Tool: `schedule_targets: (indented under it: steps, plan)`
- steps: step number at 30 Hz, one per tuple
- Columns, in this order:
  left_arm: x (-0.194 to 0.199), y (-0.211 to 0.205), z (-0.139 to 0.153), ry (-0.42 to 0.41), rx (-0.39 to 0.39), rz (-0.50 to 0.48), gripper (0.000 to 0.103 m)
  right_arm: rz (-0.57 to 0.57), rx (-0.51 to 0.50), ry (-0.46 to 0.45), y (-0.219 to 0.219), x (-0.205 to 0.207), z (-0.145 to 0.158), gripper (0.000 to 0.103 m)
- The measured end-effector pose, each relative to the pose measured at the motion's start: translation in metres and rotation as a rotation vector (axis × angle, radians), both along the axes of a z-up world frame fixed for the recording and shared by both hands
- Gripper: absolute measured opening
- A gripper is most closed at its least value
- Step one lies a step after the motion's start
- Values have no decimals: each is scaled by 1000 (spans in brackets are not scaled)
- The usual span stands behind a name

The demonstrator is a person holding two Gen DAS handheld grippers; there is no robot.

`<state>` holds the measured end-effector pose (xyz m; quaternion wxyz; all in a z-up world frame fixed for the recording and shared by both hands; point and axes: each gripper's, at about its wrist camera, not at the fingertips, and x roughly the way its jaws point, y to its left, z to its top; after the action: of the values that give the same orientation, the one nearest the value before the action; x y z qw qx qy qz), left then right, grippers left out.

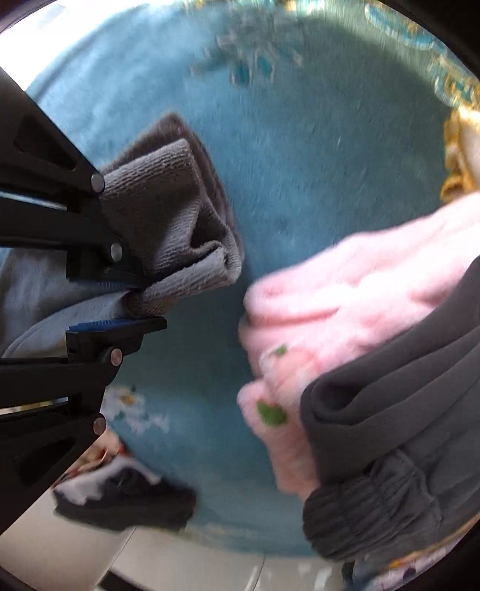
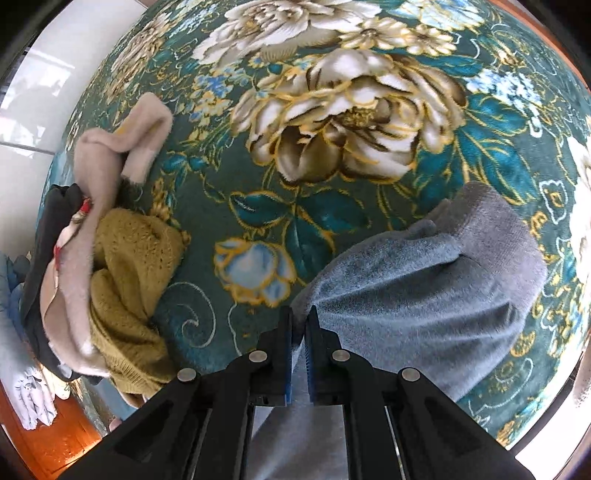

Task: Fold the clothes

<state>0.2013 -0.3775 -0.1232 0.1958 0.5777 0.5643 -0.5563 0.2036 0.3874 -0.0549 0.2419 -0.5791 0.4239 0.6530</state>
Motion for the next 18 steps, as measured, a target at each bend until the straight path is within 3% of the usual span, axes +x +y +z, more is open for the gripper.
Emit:
schedule_targets:
  steps: [1, 3, 5, 8, 10, 13, 16, 18]
  plan:
    - [6, -1, 3, 41, 14, -1, 29, 4, -4, -3, 0, -2, -4, 6]
    - [29, -7, 16, 108, 0, 1, 51, 6, -14, -6, 1, -2, -11, 6]
    - [57, -14, 26, 120, -89, 0, 62, 5, -34, 13, 1, -1, -16, 8]
    - [95, -25, 23, 86, -185, 4, 64, -19, -79, 85, 2, 5, -14, 16]
    - [108, -29, 9, 111, -131, 71, 64, -37, -113, 149, 3, 12, -9, 36]
    - [129, -35, -13, 149, -50, 170, 64, -37, -123, 194, 1, 25, 4, 39]
    - [128, -34, -20, 239, -14, 225, 67, -7, -102, 174, -1, 44, 15, 40]
    - [121, -31, -21, 260, -19, 193, 67, -1, -91, 156, 0, 60, 19, 40]
